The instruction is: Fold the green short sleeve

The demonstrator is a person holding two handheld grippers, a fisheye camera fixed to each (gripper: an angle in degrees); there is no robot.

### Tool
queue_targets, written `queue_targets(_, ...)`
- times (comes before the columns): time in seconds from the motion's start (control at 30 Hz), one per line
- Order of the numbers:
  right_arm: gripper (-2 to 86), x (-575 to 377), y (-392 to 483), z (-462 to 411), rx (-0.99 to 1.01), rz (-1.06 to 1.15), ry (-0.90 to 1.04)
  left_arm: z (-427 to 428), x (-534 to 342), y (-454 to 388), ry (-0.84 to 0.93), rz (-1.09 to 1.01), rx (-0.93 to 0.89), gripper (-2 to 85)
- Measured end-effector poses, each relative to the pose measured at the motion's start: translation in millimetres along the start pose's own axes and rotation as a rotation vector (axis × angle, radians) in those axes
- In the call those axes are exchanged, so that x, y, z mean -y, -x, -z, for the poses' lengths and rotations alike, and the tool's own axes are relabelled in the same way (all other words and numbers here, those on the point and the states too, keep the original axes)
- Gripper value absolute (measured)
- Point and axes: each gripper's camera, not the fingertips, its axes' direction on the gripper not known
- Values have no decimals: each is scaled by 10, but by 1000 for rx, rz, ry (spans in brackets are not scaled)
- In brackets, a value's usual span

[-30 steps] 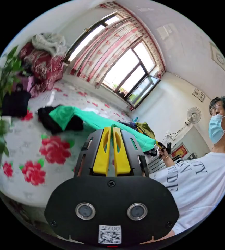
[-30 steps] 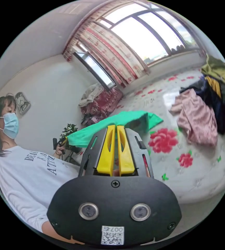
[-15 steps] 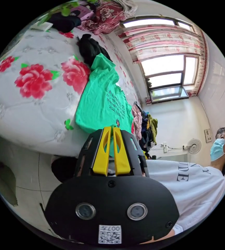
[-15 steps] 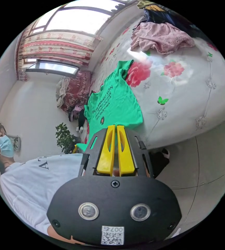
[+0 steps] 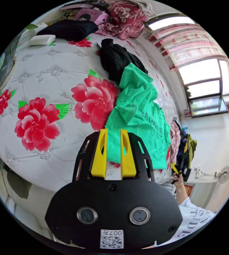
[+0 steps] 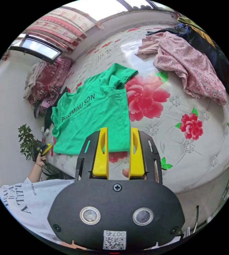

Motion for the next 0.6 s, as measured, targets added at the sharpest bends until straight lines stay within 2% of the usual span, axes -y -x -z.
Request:
queue_targets(0.17, 66, -25, 24, -274, -55, 28, 88, -212, -148, -403, 62, -171, 173, 91)
queue_targets(0.23, 57, 40, 82, -384, -64, 39, 125, -427, -77, -555, 115, -196, 260, 62)
queue_targets(0.3, 33, 96, 152, -423, -166, 47, 152, -513, -58, -633, 124, -201, 354, 19)
queue_targets(0.37, 15, 107, 176, -391, -152, 90, 188, -513, -48, -673, 138, -202, 355, 2)
queue_targets(0.5, 1, -97, 202, 176, -48, 193, 79, -149, -329, -738, 125, -205, 267, -7)
queue_targets(0.6, 0, -405, 188, 337, -128, 249, 119, 46, -820, -701, 150, -192, 228, -7)
